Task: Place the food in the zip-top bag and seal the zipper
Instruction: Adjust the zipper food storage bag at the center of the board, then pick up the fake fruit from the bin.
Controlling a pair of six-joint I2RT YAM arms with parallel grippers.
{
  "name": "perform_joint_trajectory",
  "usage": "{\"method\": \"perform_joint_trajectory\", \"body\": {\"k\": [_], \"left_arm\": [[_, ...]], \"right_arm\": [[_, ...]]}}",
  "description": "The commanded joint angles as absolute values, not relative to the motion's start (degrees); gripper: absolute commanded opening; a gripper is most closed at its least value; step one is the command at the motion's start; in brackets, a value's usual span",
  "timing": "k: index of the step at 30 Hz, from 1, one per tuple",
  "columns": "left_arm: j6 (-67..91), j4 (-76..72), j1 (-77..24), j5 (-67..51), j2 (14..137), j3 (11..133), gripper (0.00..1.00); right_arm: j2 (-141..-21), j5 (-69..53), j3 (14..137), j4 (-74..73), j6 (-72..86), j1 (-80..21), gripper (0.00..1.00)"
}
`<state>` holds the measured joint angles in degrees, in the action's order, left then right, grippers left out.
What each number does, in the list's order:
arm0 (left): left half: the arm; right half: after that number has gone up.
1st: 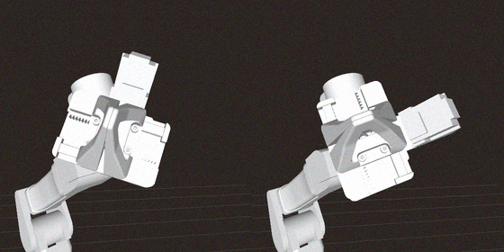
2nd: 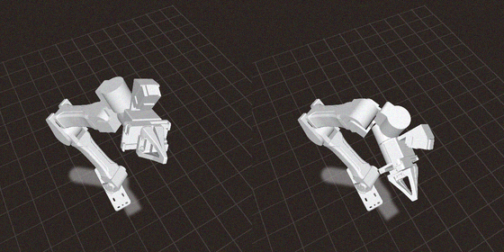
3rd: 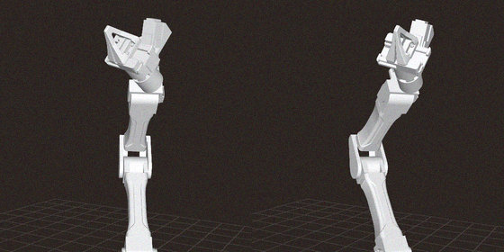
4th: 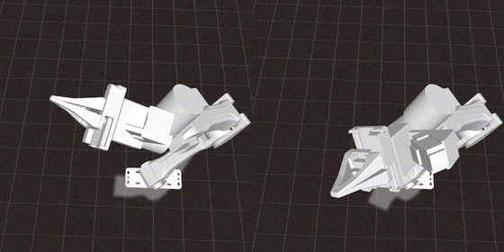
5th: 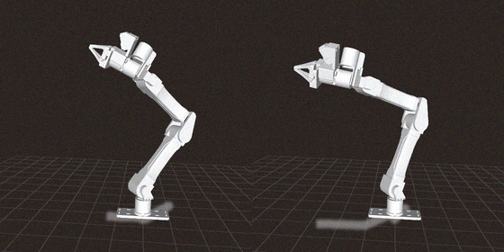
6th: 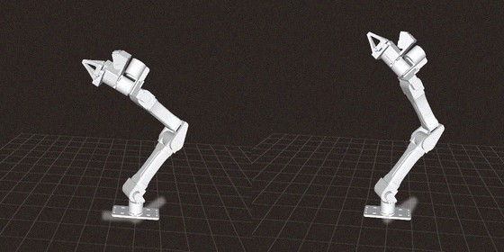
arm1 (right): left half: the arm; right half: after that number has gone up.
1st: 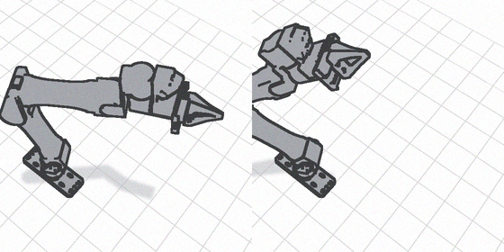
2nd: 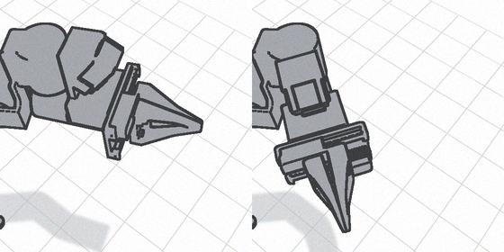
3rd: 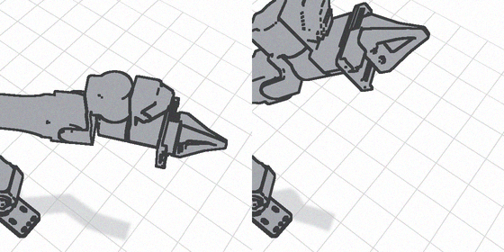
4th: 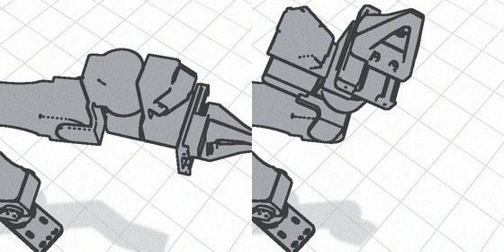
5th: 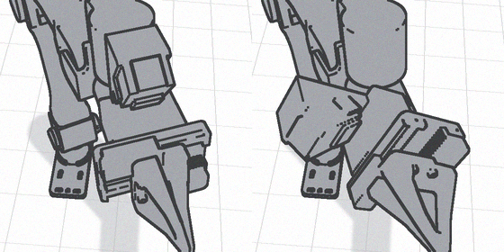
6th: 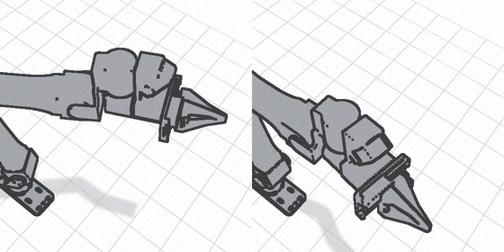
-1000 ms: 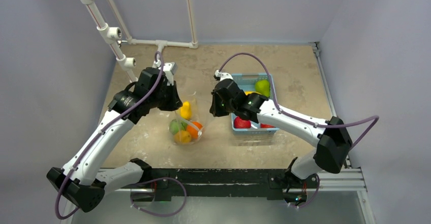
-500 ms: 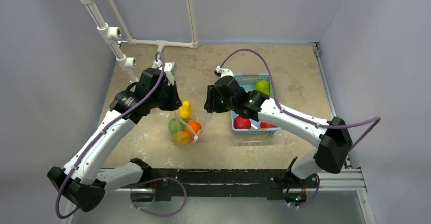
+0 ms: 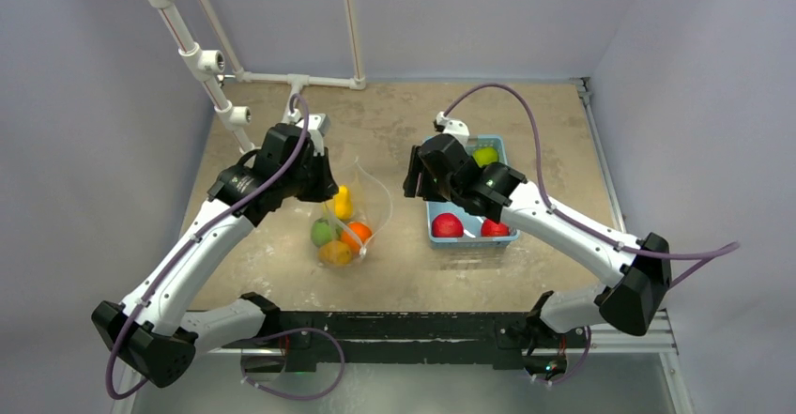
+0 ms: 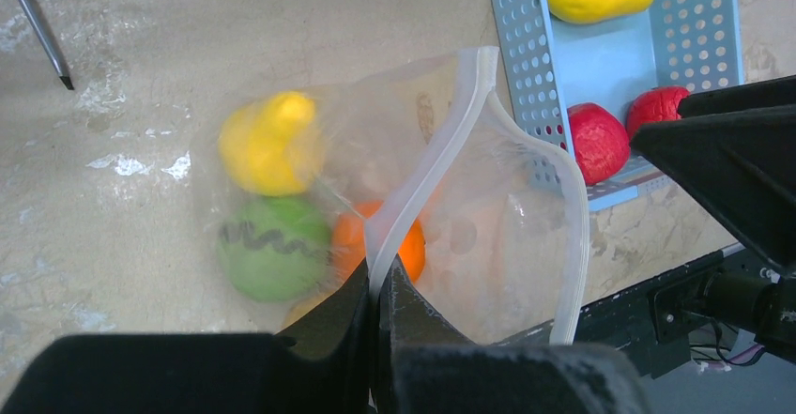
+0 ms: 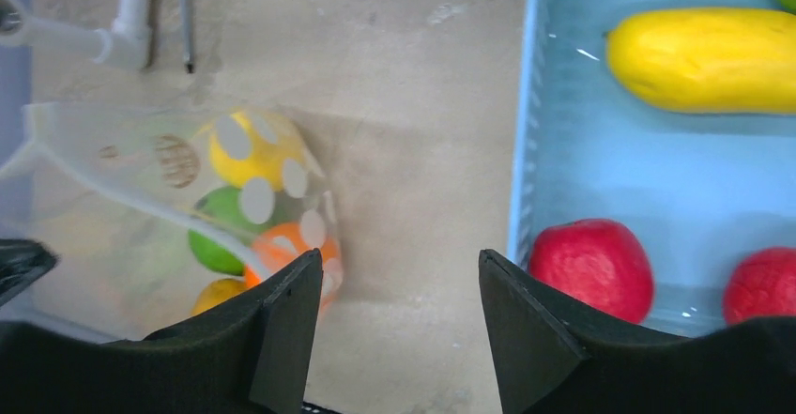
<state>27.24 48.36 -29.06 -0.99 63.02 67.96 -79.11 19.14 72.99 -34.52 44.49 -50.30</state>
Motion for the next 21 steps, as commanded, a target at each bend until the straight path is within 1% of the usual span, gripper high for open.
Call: {"method": "perform_joint_trajectory", "body": {"k": [1, 10, 21], "left_arm": [[26.0, 45.5, -29.2, -0.6, 63.4, 68.3, 0.00], [25.2, 44.8, -29.2, -1.5, 64.1, 68.7, 0.00], [24.3, 44.9, -29.2, -1.7, 64.0, 68.7, 0.00]], "right_arm": [[-77.0, 24.2, 70.7, -41.4, 49.0, -48.0, 0.65], [-74.2, 24.1, 63.4, -42.7, 52.2, -43.9, 0.68], [-76.8, 22.7, 57.4, -39.6, 53.6, -43.0, 0.75]]}}
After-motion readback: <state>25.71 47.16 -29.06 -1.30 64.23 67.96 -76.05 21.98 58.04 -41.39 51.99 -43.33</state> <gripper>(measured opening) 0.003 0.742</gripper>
